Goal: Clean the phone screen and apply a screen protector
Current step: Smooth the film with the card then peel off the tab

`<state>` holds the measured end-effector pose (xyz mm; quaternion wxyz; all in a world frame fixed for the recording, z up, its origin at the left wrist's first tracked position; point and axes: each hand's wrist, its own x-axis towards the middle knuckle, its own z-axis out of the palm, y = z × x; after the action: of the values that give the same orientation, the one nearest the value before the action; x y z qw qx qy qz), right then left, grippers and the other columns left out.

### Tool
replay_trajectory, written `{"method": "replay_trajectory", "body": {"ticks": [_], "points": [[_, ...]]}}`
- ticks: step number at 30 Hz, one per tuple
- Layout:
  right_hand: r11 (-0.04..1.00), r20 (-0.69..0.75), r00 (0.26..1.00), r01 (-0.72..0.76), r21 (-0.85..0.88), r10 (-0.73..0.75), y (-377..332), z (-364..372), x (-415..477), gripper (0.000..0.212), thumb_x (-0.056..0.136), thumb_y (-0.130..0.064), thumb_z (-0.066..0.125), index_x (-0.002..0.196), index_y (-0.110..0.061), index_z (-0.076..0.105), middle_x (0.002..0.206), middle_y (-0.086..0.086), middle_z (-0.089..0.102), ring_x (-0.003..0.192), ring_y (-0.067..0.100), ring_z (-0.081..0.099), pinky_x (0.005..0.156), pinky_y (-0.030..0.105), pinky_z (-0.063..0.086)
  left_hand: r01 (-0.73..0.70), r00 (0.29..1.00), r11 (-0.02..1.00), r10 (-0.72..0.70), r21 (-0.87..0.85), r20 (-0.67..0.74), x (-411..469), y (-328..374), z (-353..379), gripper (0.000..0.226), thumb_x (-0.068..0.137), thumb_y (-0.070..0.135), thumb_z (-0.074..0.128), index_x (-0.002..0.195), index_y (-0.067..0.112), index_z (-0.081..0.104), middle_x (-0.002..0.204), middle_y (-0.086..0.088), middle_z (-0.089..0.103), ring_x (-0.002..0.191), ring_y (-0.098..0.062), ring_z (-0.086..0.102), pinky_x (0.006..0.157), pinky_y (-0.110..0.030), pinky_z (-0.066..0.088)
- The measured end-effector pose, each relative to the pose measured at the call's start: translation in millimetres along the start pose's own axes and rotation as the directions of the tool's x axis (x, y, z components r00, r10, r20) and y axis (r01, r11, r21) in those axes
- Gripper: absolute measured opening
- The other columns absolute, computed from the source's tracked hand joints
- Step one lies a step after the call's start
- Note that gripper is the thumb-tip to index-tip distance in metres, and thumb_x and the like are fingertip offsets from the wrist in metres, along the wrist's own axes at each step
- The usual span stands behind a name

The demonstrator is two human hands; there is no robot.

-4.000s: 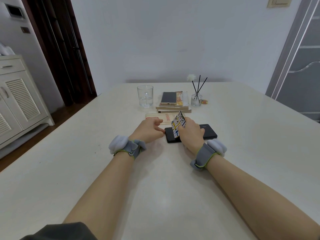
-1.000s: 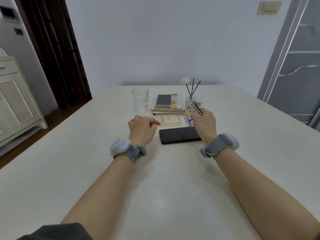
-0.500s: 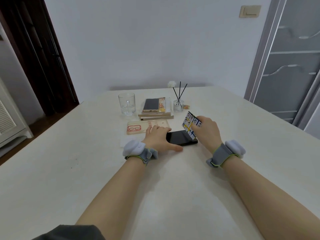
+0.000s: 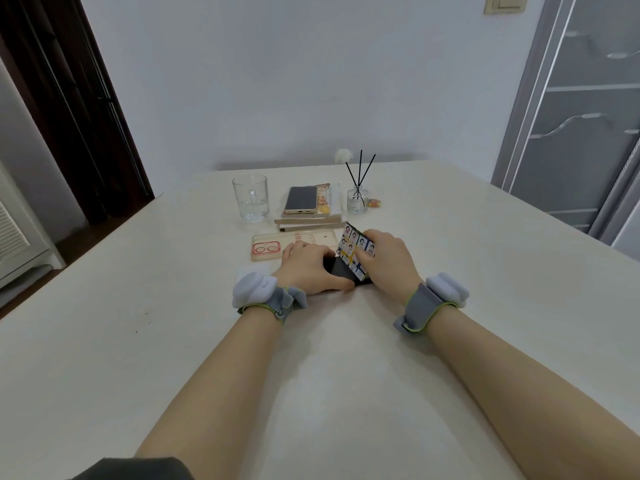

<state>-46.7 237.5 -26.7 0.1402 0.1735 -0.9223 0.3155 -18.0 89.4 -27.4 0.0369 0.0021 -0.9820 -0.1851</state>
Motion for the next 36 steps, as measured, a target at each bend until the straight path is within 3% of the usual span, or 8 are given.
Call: {"method": "replay_trajectory", "body": {"ticks": [3, 9, 17, 24, 31, 36], "points": [[0.996, -0.031, 1.000, -0.006, -0.086, 0.003, 4.8, -2.0, -0.4, 0.022, 0.091, -0.017, 0.048, 0.109, -0.007, 0.058, 0.107, 0.015, 0.065, 0.094, 0.034, 0.059, 0.074, 0.036, 0.047, 0.002, 1.000, 1.000, -0.002, 0.000, -0.001, 0.1, -2.1, 0.4, 0.080, 0.060, 0.065, 0.069, 0.128, 0.026, 0.054, 0.129, -0.001, 0.053, 0.126, -0.025, 0.032, 0.103, -0.035, 0.021], [0.971, -0.100, 0.994, -0.060, -0.233, 0.037, 19.0, -14.3, 0.5, 0.023, 0.092, -0.017, 0.045, 0.109, -0.007, 0.055, 0.104, 0.016, 0.067, 0.093, 0.037, 0.059, 0.077, 0.037, 0.043, 0.000, 1.000, 0.999, -0.001, -0.033, -0.009, -1.9, -1.8, -0.4, 0.072, 0.069, 0.058, 0.071, 0.130, 0.025, 0.053, 0.130, -0.002, 0.052, 0.128, -0.024, 0.031, 0.105, -0.035, 0.021], [0.995, 0.013, 0.998, 0.069, -0.071, -0.068, -6.6, 2.2, -4.0, 0.023, 0.092, -0.017, 0.047, 0.112, -0.007, 0.056, 0.112, 0.014, 0.065, 0.099, 0.034, 0.058, 0.079, 0.038, 0.048, -0.022, 0.999, 1.000, 0.021, -0.010, -0.029, -1.9, -1.2, -0.6, 0.065, 0.068, 0.058, 0.072, 0.124, 0.028, 0.058, 0.125, -0.003, 0.057, 0.124, -0.028, 0.034, 0.102, -0.036, 0.023], [0.981, -0.072, 0.995, -0.081, -0.177, 0.069, 16.7, -13.4, 0.6, 0.023, 0.092, -0.016, 0.044, 0.109, -0.007, 0.056, 0.108, 0.016, 0.065, 0.097, 0.037, 0.058, 0.080, 0.040, 0.046, -0.007, 1.000, 1.000, 0.007, -0.001, -0.015, -0.9, -2.1, -0.6, 0.070, 0.068, 0.061, 0.070, 0.127, 0.025, 0.055, 0.129, -0.003, 0.054, 0.125, -0.026, 0.034, 0.103, -0.036, 0.024], [0.999, -0.021, 1.000, 0.002, -0.054, -0.003, 1.5, 0.7, -0.1, 0.025, 0.093, -0.017, 0.047, 0.115, -0.008, 0.056, 0.115, 0.014, 0.064, 0.101, 0.034, 0.059, 0.078, 0.037, 0.048, -0.013, 0.999, 1.000, 0.013, 0.003, -0.032, 0.1, -2.2, 0.7, 0.067, 0.067, 0.060, 0.071, 0.123, 0.025, 0.058, 0.125, -0.004, 0.057, 0.123, -0.027, 0.037, 0.100, -0.035, 0.025], [0.980, -0.066, 0.996, -0.067, -0.189, 0.055, 10.4, -4.5, 2.9, 0.021, 0.093, -0.016, 0.044, 0.108, -0.007, 0.055, 0.107, 0.015, 0.066, 0.097, 0.036, 0.058, 0.079, 0.038, 0.044, -0.005, 1.000, 1.000, 0.005, -0.001, -0.018, 0.8, -3.1, 0.6, 0.073, 0.067, 0.061, 0.070, 0.129, 0.025, 0.054, 0.130, -0.003, 0.053, 0.126, -0.027, 0.034, 0.103, -0.036, 0.024]]}}
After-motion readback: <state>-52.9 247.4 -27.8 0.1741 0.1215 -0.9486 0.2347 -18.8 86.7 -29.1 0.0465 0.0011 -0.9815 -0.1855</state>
